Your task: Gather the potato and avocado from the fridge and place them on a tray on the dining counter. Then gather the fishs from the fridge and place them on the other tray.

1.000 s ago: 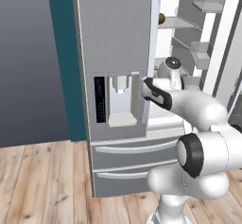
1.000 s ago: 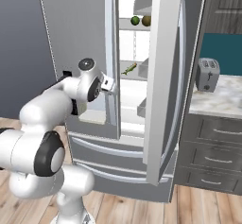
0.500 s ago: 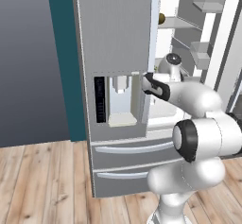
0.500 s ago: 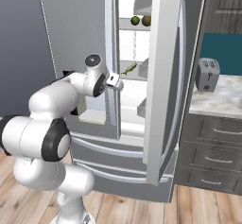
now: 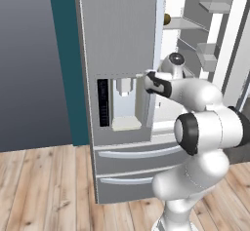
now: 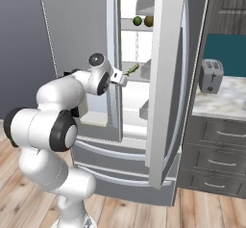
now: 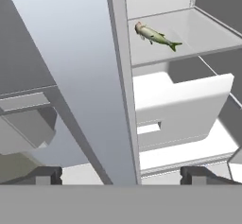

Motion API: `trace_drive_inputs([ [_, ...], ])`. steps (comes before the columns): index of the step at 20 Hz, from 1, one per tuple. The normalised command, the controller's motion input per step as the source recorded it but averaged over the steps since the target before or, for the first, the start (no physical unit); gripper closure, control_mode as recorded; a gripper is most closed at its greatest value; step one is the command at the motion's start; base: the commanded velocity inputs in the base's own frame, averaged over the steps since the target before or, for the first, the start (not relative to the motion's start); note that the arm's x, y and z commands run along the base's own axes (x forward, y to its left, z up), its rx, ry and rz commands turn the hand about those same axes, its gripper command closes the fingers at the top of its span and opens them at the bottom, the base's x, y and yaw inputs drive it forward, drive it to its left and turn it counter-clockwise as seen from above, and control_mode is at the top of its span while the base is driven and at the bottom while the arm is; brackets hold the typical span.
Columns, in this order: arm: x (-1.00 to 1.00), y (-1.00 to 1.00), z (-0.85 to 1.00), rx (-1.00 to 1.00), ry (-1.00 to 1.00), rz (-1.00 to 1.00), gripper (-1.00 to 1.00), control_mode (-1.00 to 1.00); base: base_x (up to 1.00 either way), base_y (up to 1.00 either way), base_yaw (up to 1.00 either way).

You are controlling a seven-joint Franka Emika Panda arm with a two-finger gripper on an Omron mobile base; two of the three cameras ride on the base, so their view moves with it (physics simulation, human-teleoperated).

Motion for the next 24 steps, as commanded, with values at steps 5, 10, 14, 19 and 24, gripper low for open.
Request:
trace_drive_inputs([
  [5, 0.22, 0.00, 0.09, 0.00, -0.06, 0.00, -1.00, -1.00, 0.00, 0.00, 0.00],
  [10, 0.17, 0.00, 0.01, 0.00, -0.08, 0.00, -1.00, -1.00, 0.00, 0.00, 0.00],
  [14, 0.28, 0.00, 0.00, 0.00, -0.08, 0.00, -1.00, -1.00, 0.00, 0.00, 0.00],
  [19, 0.37, 0.00, 0.00, 0.00, -0.05, 0.00, -1.00, -1.00, 0.00, 0.00, 0.00],
  [24, 0.45, 0.00, 0.00, 0.00, -0.04, 0.00, -1.00, -1.00, 0.00, 0.00, 0.00],
])
